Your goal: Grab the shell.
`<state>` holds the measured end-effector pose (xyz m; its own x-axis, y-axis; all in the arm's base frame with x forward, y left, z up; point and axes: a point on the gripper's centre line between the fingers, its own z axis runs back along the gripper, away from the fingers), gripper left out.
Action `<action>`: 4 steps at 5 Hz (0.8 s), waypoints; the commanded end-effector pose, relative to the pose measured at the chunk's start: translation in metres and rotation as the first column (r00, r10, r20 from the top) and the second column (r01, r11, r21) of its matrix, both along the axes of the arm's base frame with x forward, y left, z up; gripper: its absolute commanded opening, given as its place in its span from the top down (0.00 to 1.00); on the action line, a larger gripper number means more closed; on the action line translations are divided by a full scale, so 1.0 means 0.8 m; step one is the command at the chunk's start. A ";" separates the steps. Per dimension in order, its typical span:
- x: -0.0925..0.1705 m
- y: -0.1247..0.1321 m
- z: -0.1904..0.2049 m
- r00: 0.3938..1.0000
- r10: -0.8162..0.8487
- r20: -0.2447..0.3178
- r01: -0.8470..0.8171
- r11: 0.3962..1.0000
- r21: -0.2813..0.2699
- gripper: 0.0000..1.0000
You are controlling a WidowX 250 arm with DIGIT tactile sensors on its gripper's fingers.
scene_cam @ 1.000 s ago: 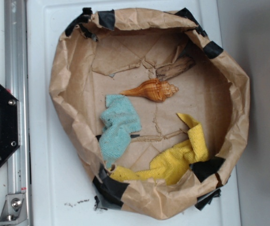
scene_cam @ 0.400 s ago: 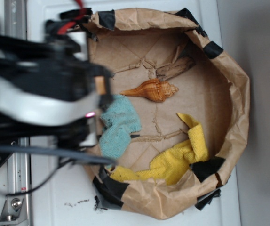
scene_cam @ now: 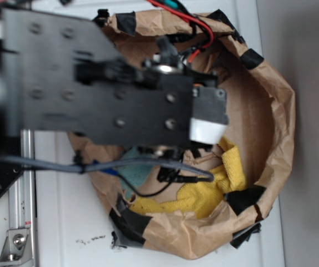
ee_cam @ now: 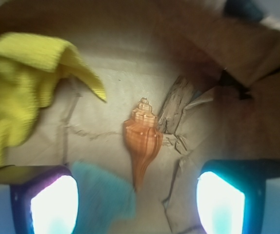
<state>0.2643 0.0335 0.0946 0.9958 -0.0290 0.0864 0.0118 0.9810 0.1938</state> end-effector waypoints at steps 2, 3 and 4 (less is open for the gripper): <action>0.033 0.023 -0.074 0.989 -0.145 -0.028 0.147 0.987 0.069 0.00; 0.047 0.015 -0.076 0.989 -0.146 -0.041 0.148 0.986 0.074 0.00; 0.042 0.034 -0.081 0.994 -0.086 -0.074 0.091 0.993 0.076 1.00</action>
